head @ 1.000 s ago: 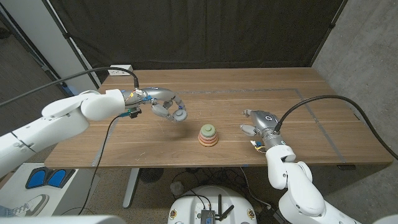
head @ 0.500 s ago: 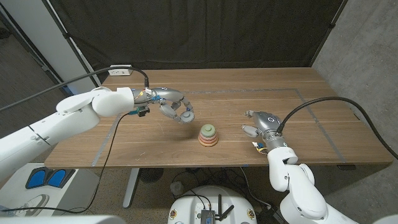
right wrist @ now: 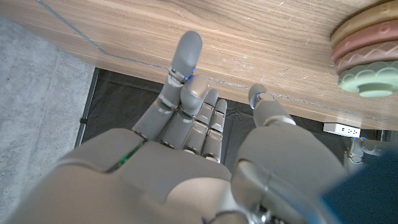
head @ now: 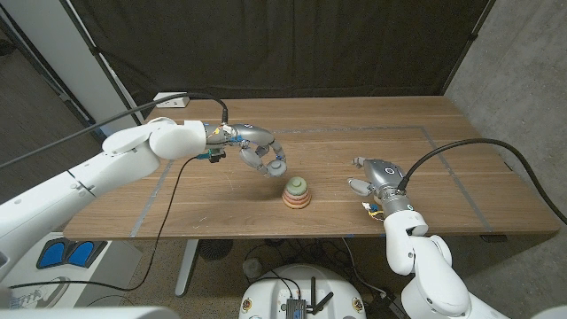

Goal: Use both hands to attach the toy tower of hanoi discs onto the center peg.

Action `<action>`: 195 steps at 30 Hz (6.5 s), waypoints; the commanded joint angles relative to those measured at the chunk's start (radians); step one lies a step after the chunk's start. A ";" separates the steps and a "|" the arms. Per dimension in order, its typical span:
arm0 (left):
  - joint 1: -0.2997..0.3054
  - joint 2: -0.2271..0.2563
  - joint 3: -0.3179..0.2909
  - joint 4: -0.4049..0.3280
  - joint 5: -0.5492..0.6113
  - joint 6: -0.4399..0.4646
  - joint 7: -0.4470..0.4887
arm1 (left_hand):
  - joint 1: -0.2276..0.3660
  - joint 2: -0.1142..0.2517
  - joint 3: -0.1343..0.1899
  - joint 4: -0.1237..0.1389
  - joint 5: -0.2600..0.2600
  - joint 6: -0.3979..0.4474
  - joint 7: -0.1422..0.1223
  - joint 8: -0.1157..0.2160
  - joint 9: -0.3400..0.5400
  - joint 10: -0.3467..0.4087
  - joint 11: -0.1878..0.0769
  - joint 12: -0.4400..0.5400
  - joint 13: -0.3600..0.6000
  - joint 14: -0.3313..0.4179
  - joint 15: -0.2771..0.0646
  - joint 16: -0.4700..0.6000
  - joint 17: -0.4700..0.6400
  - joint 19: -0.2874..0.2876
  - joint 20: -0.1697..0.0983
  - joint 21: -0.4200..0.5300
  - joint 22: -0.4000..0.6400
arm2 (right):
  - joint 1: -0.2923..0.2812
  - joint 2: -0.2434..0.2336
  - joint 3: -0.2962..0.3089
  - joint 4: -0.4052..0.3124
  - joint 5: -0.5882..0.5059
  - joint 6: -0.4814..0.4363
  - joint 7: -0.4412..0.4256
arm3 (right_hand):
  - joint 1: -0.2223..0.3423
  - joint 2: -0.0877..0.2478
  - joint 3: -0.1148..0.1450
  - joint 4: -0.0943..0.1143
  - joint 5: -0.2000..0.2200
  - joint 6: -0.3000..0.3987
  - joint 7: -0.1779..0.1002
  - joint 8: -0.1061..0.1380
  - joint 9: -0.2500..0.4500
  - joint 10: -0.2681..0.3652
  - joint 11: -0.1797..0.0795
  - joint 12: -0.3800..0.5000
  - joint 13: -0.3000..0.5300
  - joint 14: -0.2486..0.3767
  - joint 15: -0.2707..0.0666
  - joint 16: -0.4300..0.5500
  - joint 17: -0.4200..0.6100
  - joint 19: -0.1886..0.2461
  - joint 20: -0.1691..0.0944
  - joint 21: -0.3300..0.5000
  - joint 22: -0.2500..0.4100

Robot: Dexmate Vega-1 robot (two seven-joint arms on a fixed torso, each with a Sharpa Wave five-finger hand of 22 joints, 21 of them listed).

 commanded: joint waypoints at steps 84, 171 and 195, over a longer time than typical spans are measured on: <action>-0.124 -0.171 0.196 0.173 0.145 -0.095 -0.014 | 0.005 0.015 0.006 0.004 0.003 0.017 -0.020 -0.026 0.026 0.107 -0.104 -0.062 0.024 0.017 -0.026 -0.012 0.018 0.009 -0.115 0.007 0.004 | 0.029 -0.023 -0.022 -0.005 0.039 -0.051 -0.015 | -0.013 0.008 0.022 -0.002 0.008 0.007 0.001 -0.007 0.006 0.012 0.006 0.005 0.004 0.001 -0.040 0.006 0.003 0.003 -0.043 -0.005 0.002; 0.180 0.064 -0.121 -0.117 0.138 0.196 0.178 | -0.232 -0.021 -0.051 0.018 -0.024 -0.253 0.033 -0.021 -0.020 -0.205 -0.014 -0.062 -0.015 -0.088 -0.025 -0.075 0.020 -0.030 -0.111 -0.120 0.000 | -0.006 -0.073 0.098 -0.022 0.230 0.060 -0.116 | -0.010 -0.004 0.039 -0.011 0.011 0.023 0.017 0.003 0.020 0.006 -0.005 0.005 0.015 -0.005 -0.040 0.012 0.002 0.001 -0.043 -0.009 0.001; 0.584 0.142 -0.341 -0.269 0.086 0.509 0.465 | -0.219 -0.006 -0.036 0.010 -0.022 -0.226 0.028 -0.018 -0.026 -0.180 -0.020 -0.060 -0.031 -0.067 -0.024 -0.058 0.037 -0.018 -0.111 -0.122 0.003 | 0.005 -0.156 0.116 -0.018 0.362 0.093 -0.199 | -0.005 -0.016 0.039 -0.010 0.012 0.022 0.025 -0.002 0.016 -0.026 0.007 -0.002 0.025 -0.009 -0.039 0.013 -0.003 -0.005 -0.041 -0.007 0.003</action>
